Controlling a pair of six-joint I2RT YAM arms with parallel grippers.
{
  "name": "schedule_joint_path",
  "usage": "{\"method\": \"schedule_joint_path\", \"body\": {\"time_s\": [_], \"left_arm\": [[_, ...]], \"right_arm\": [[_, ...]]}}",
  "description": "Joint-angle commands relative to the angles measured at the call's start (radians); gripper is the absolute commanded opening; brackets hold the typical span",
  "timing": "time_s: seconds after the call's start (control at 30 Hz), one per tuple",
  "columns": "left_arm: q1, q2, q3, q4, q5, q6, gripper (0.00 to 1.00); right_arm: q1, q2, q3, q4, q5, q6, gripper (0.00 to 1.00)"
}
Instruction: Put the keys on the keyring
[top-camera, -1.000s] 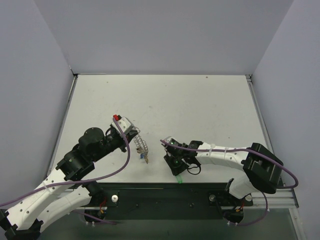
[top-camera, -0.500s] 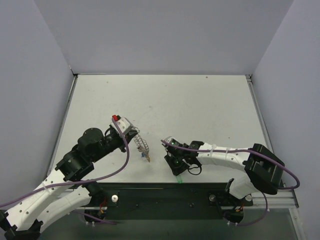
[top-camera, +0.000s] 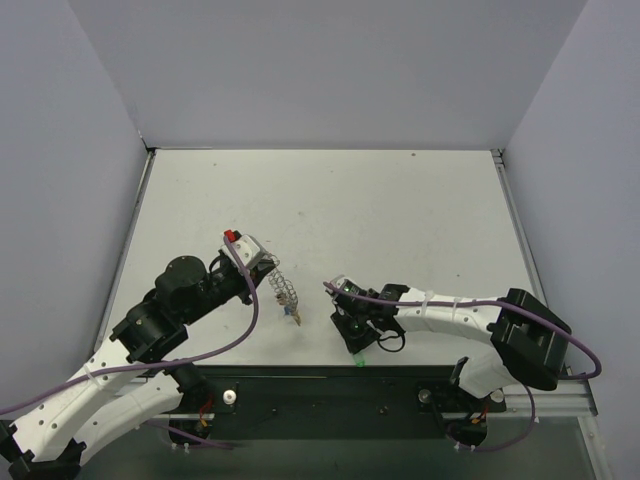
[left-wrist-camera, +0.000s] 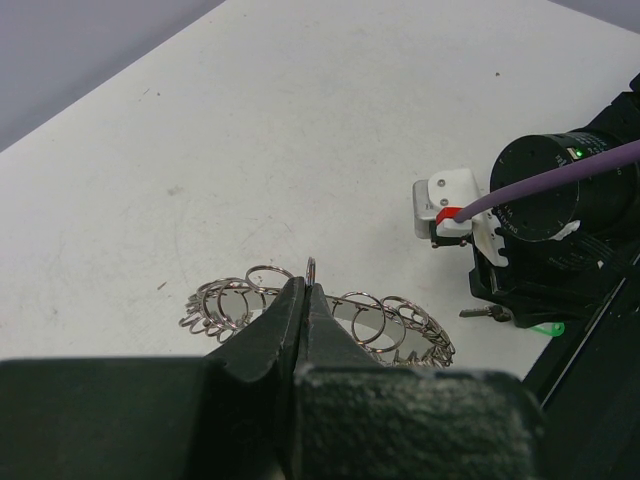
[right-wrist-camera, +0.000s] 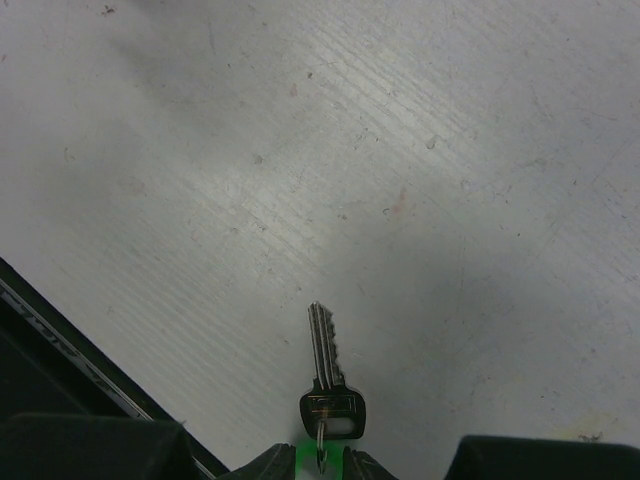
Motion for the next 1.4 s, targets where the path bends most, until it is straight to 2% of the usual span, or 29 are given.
{"method": "schedule_joint_path", "body": {"time_s": [0.0,0.13,0.3,0.6,0.93,1.1,1.17,1.3,1.37], "left_arm": [[0.005,-0.019,0.029,0.067,-0.009,-0.004,0.00],[0.005,-0.016,0.030,0.067,-0.006,-0.006,0.00],[0.005,-0.024,0.027,0.066,-0.006,-0.006,0.00],[0.005,-0.030,0.025,0.063,-0.001,-0.006,0.00],[0.004,-0.013,0.050,0.040,0.059,0.037,0.00],[0.005,0.013,0.075,0.023,0.150,0.092,0.00],[0.005,0.031,0.087,0.014,0.187,0.112,0.00],[0.004,0.062,0.099,0.001,0.287,0.160,0.00],[0.005,0.074,0.098,0.015,0.322,0.175,0.00]], "right_arm": [[0.010,-0.029,-0.023,-0.017,0.006,0.019,0.26],[0.010,-0.024,-0.032,0.002,0.016,0.023,0.19],[0.010,-0.010,-0.027,0.006,0.029,0.031,0.00],[0.008,-0.153,0.006,-0.017,0.101,-0.026,0.00],[-0.013,-0.230,0.123,-0.014,0.128,-0.259,0.00],[-0.093,-0.234,0.175,0.005,-0.086,-0.363,0.00],[-0.116,-0.252,0.196,0.019,-0.122,-0.371,0.00],[-0.200,-0.285,0.218,0.067,-0.354,-0.394,0.00],[-0.222,-0.303,0.221,0.082,-0.428,-0.457,0.00]]}}
